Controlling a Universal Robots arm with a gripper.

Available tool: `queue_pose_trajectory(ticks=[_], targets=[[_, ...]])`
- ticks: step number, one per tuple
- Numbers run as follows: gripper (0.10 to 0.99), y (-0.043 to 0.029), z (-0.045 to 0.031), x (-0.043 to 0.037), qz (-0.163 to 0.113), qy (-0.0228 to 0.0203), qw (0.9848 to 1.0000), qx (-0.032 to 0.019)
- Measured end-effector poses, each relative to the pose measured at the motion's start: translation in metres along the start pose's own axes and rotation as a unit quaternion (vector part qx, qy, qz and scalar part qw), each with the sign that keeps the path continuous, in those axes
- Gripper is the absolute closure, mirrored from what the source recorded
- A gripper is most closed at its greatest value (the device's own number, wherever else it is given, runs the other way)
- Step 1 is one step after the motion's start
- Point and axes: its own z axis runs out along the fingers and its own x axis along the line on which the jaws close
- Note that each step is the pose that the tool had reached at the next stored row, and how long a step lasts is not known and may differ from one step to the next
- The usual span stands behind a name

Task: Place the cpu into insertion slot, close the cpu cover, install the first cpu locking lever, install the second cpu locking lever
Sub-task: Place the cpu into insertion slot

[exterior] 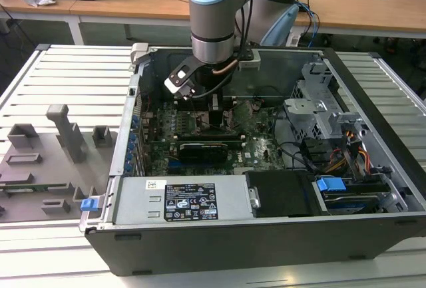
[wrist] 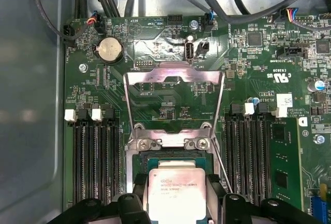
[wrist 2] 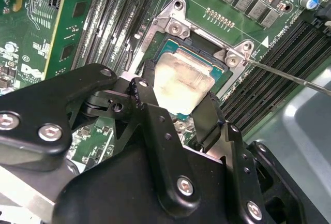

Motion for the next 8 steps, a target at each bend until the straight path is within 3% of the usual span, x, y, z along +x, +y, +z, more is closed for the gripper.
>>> queue_pose_trajectory(ticks=[8], targets=[[0.553, -0.0002, 0.0033, 0.0019, 0.000, -0.0007, 1.0000, 0.0000]])
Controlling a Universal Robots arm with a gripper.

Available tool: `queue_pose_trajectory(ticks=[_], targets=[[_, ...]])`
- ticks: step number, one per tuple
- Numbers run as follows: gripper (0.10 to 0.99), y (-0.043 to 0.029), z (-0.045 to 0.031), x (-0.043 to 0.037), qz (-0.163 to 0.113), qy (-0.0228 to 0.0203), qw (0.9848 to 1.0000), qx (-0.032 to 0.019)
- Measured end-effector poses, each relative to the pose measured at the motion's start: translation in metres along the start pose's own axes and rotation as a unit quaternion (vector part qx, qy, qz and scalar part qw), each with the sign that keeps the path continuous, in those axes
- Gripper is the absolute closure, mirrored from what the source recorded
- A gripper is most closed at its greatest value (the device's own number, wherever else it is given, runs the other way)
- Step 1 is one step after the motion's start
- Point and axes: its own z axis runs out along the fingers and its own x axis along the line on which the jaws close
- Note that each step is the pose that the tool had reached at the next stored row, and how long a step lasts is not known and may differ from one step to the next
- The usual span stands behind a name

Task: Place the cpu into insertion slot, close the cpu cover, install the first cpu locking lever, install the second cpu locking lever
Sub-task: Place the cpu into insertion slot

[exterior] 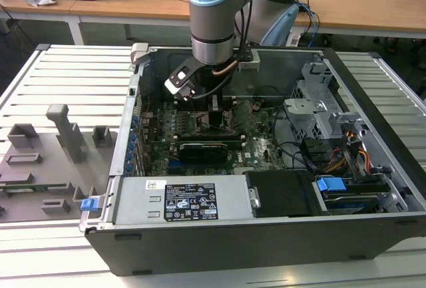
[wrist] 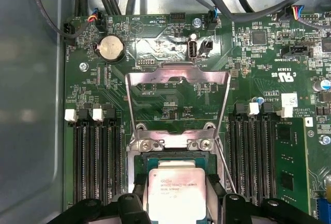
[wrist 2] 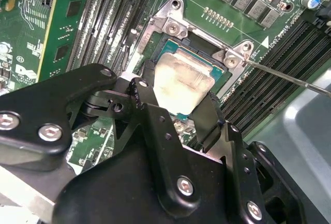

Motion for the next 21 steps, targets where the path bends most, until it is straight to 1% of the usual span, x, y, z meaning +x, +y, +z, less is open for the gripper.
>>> queue_pose_trajectory(ticks=[2, 3, 7, 10, 12, 13, 15, 16, 17, 18, 19, 21], targets=[[0.541, 0.0000, 0.0000, 0.0000, 0.000, -0.0001, 1.0000, 0.0000], [0.478, 0.0000, 0.0000, 0.0000, 0.000, -0.0002, 1.0000, 0.0000], [0.478, 0.0001, -0.0006, 0.0000, 0.000, -0.0005, 1.0000, 0.0000], [0.478, 0.0005, -0.0054, 0.0000, 0.000, -0.0005, 1.0000, 0.0000], [0.490, 0.0010, -0.0114, 0.0001, 0.000, -0.0004, 1.0000, 0.0007], [0.624, 0.0024, -0.0125, 0.0002, 0.000, -0.0004, 1.0000, 0.0045], [0.741, 0.0057, -0.0131, 0.0002, 0.000, -0.0008, 0.9999, 0.0134], [0.863, 0.0066, -0.0135, 0.0002, 0.000, -0.0010, 0.9999, 0.0168], [0.922, 0.0067, -0.0141, 0.0002, 0.000, -0.0011, 0.9998, 0.0176], [0.922, 0.0067, -0.0146, 0.0002, 0.000, -0.0010, 0.9998, 0.0178], [0.980, 0.0068, -0.0153, 0.0002, 0.000, -0.0010, 0.9998, 0.0180], [0.980, 0.0070, -0.0176, 0.0002, 0.000, -0.0010, 0.9998, 0.0183]])
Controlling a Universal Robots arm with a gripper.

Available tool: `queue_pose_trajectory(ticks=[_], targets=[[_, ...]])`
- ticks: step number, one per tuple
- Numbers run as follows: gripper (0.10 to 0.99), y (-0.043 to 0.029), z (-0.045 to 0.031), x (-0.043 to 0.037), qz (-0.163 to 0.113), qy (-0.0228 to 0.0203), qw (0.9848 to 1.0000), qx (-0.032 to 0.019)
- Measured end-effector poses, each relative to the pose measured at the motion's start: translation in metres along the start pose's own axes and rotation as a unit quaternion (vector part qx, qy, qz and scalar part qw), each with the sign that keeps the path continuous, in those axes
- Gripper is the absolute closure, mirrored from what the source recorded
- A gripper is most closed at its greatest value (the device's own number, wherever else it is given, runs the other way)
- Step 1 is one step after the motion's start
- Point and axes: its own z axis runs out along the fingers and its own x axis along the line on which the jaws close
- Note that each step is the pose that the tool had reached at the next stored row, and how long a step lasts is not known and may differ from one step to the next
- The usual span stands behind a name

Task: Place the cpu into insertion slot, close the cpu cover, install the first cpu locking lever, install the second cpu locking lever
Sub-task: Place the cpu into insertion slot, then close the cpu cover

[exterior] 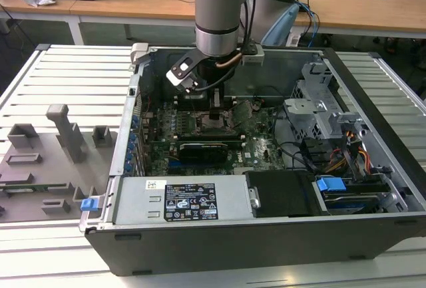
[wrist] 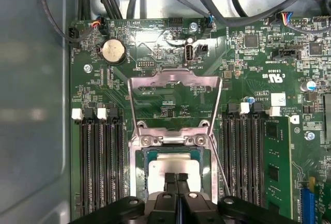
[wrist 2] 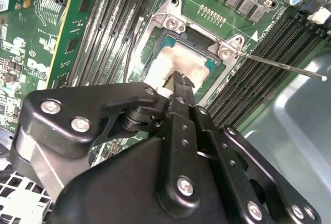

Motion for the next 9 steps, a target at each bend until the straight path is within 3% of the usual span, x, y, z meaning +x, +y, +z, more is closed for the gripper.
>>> queue_pose_trajectory(ticks=[6, 9], targets=[[0.980, 0.0002, -0.0042, 0.0000, 0.000, 0.0001, 1.0000, 0.0001], [0.980, -0.0001, -0.0139, 0.0000, 0.000, 0.0006, 1.0000, 0.0004]])
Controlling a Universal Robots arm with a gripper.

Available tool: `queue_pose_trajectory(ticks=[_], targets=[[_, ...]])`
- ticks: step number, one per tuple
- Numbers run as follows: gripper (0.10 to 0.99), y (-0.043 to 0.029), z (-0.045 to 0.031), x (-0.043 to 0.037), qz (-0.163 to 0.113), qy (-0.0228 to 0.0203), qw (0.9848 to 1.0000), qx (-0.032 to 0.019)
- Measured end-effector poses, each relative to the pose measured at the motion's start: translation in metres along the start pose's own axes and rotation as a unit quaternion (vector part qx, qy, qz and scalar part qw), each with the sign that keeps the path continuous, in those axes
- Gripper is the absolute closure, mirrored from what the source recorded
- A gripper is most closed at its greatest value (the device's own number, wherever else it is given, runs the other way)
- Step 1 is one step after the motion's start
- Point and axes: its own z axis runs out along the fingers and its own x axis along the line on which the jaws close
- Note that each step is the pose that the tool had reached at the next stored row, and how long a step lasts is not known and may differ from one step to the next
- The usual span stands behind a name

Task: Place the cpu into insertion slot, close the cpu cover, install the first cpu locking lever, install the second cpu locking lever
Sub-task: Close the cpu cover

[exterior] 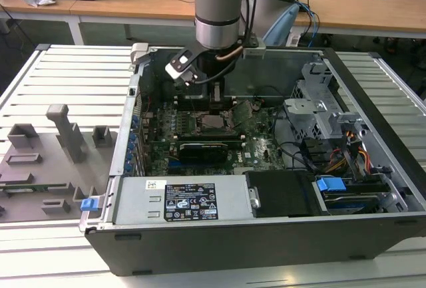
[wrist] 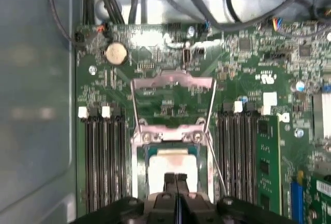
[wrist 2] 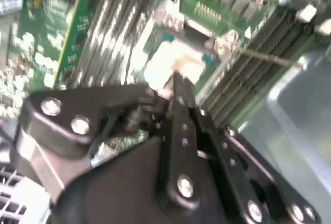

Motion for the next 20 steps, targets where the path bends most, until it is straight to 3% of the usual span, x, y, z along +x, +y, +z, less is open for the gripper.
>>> queue_pose_trajectory(ticks=[2, 4, 11, 14, 17, 20], targets=[[0.980, 0.0002, -0.0046, 0.0000, 0.000, 0.0001, 1.0000, 0.0004], [0.980, 0.0009, -0.0171, 0.0000, 0.000, -0.0001, 1.0000, 0.0025], [0.980, 0.0022, -0.0432, 0.0001, 0.000, -0.0002, 1.0000, 0.0063], [0.980, 0.0032, -0.0435, -0.0081, -0.002, 0.0002, 1.0000, 0.0066], [0.980, 0.0165, -0.0427, -0.0079, -0.012, 0.0004, 0.9998, 0.0155], [0.980, 0.0284, -0.0421, -0.0076, -0.015, 0.0010, 0.9997, 0.0173]])
